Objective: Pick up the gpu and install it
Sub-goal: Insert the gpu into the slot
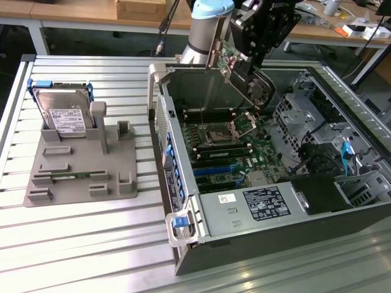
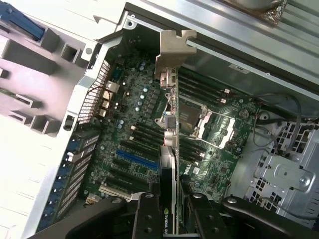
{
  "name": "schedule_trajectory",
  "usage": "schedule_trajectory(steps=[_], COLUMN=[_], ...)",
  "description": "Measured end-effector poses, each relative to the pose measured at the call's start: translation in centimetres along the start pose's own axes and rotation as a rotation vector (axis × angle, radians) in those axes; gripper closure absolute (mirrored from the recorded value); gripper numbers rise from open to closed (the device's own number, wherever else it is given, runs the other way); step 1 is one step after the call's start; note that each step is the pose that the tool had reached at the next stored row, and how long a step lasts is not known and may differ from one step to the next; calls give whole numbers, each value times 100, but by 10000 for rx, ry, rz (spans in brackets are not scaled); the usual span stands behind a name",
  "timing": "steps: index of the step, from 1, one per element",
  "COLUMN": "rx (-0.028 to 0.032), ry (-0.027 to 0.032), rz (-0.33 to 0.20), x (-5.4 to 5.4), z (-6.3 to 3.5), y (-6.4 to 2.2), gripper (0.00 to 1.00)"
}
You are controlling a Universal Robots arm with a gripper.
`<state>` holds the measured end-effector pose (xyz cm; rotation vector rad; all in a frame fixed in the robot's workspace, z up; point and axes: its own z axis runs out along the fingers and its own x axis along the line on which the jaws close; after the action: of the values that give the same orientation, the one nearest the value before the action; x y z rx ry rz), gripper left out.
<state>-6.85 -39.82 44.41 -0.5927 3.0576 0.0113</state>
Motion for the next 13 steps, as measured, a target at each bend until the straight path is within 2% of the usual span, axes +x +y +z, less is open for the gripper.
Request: schedule_trajectory(steps=[13], rx=[-21], ry=[1], rz=[-754], x=[0], z=[0], y=[0], gripper=[74])
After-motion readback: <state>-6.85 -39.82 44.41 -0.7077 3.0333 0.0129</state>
